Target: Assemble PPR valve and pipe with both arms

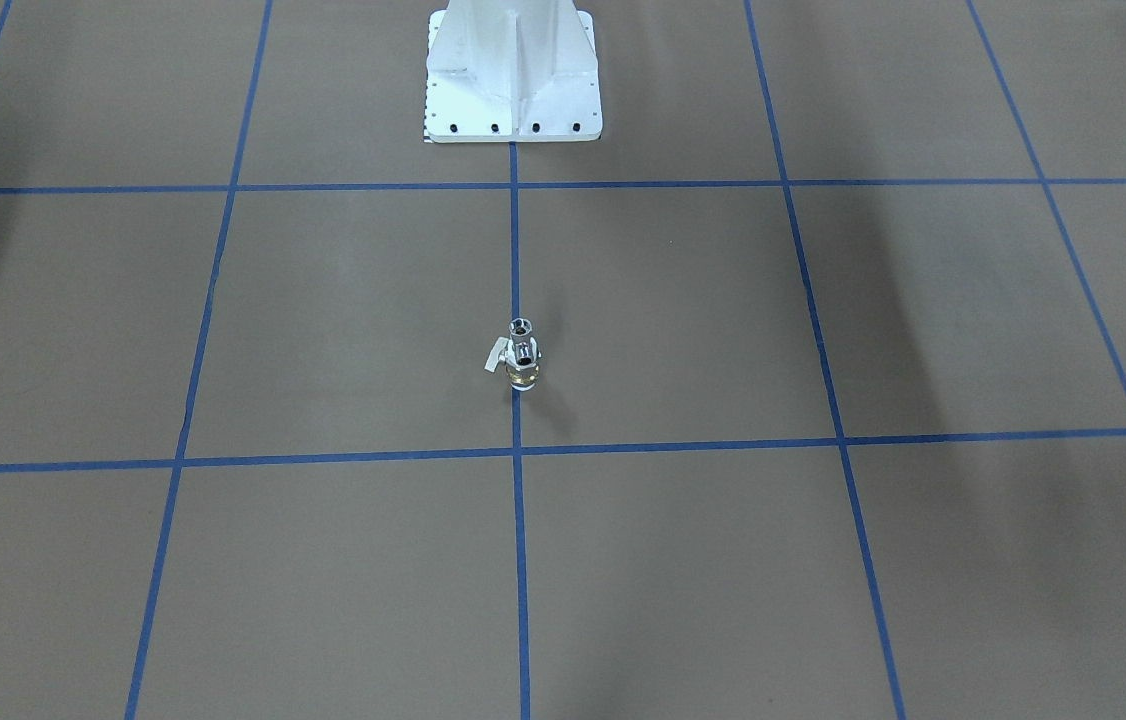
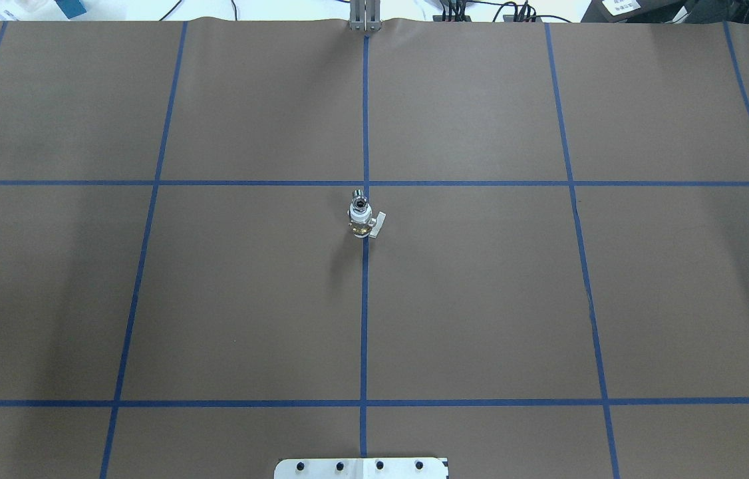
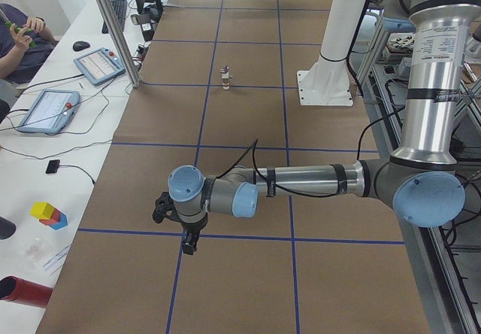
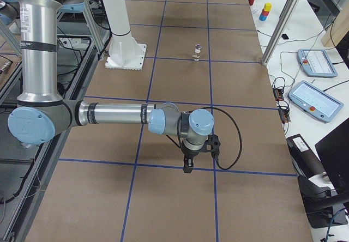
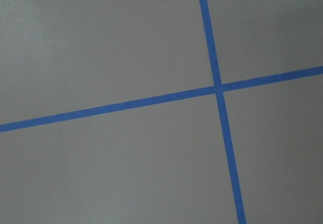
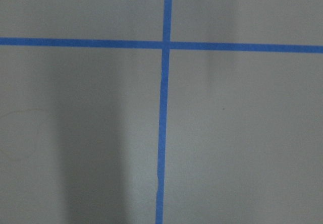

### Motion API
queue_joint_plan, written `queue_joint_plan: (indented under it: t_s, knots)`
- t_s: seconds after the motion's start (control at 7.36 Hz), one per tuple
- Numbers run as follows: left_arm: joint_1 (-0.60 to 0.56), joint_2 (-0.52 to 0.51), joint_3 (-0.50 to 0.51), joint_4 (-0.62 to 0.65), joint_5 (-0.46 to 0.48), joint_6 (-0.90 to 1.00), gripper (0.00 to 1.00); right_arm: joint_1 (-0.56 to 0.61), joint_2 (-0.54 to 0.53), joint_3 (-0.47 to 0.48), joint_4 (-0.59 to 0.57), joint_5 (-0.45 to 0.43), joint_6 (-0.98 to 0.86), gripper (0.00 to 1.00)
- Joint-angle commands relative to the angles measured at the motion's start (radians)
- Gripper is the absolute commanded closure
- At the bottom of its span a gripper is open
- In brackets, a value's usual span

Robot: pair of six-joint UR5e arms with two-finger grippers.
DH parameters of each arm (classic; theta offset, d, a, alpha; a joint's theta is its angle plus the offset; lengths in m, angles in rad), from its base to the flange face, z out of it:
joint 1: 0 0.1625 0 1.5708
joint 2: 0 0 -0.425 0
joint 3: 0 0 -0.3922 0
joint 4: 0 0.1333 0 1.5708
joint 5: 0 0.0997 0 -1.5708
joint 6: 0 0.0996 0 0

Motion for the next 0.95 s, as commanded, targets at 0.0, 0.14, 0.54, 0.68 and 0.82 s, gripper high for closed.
queue_joint_plan:
  t_s: [0.0, 0.14, 0.54, 0.68, 0.82]
  knots:
    - [-0.002, 0.014, -0.172, 0.183, -0.008, -0.003, 0.00, 0.035, -0.028, -0.001, -0.001, 0.013, -0.021, 0.01]
    - [-0.002, 0.021, -0.185, 0.187, -0.010, -0.003, 0.00, 0.042, -0.028, 0.002, -0.001, 0.015, -0.021, 0.01]
    - [-0.005, 0.021, -0.184, 0.187, -0.005, -0.003, 0.00, 0.044, -0.026, 0.002, -0.001, 0.019, -0.016, 0.01]
    - [-0.005, 0.021, -0.185, 0.187, -0.005, -0.003, 0.00, 0.044, -0.023, 0.002, -0.001, 0.024, -0.014, 0.01]
    - [-0.005, 0.021, -0.184, 0.189, -0.005, -0.003, 0.00, 0.044, -0.022, 0.003, 0.001, 0.025, -0.014, 0.01]
